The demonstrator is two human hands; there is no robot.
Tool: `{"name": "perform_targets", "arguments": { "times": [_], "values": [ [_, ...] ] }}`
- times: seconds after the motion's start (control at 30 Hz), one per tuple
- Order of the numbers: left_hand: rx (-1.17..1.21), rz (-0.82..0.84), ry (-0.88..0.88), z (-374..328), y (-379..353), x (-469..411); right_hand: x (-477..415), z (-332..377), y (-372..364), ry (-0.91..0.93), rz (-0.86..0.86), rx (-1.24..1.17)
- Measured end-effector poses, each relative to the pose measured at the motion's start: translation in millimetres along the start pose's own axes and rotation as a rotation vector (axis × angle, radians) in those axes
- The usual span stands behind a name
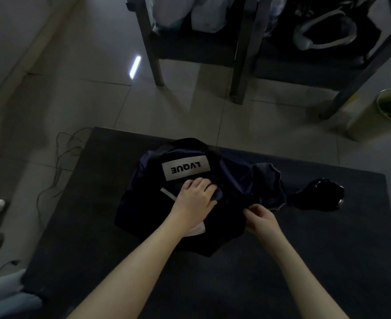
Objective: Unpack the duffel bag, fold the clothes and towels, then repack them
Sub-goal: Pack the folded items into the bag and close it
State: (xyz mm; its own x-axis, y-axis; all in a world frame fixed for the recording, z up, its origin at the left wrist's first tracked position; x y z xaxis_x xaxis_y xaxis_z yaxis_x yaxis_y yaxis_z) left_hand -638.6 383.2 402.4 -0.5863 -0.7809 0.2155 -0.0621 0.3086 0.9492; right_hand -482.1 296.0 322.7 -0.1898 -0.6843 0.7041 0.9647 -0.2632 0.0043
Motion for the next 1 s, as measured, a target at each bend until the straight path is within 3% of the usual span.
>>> {"name": "perform_targets", "arguments": {
  "times": [0.33,0.57,0.8,1.0],
  "values": [
    [0.015,0.045,-0.020,-42.9,-6.8,-3.9,47.4,13.6,44.1,0.107,-0.208,0.205],
    [-0.012,0.002,-0.078,-84.3,-2.3,-26.9,55.6,53.9,118.7,0.241,-0.421,0.364],
    [-0.161,0.072,0.007,-102.7,-35.1,-45.6,7.6,70.8,182.2,0.209,-0.522,0.659],
    [-0.227,0.068,0.134,-102.9,-45.9,-48.8,-28.9,65.0,200.3,0.001,-0.469,0.852]
  ]
}}
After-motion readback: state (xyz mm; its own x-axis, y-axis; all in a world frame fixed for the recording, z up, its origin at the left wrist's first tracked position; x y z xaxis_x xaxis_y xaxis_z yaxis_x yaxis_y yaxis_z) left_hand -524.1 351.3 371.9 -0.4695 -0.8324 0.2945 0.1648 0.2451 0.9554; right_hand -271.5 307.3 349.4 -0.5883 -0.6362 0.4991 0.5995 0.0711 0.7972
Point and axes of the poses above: each hand's wrist, its own x-axis away from the middle knuckle, its own y-axis out of the back of the hand, z = x × y, the point moved 8 cm from there along -x, towards the middle knuckle, and after that the axes turned 1 degree about x, right-handed, at the moved point
